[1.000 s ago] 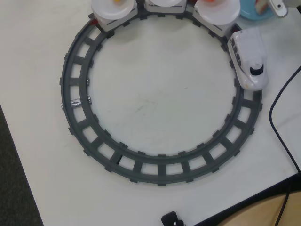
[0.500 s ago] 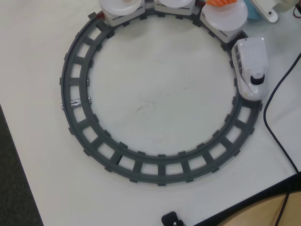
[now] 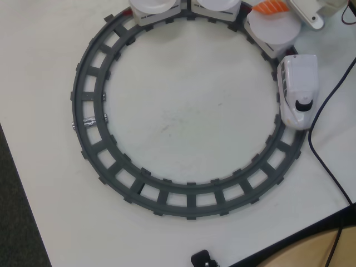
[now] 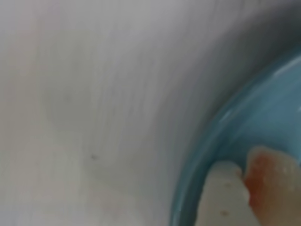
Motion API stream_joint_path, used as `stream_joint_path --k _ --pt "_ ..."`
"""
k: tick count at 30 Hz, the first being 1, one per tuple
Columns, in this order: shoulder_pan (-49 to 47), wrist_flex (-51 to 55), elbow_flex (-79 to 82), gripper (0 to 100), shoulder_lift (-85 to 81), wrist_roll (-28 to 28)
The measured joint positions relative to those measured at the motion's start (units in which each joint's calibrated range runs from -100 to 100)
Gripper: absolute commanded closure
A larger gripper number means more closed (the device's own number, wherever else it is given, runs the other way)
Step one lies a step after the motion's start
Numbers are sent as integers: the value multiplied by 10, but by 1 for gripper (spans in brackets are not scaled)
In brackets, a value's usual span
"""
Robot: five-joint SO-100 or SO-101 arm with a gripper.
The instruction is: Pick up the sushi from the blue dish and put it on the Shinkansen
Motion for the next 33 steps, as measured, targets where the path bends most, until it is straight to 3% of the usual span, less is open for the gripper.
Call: stream_joint_path --k 19,33 --pt "14 183 3 98 -293 1" --pt "-108 205 3 98 -317 29"
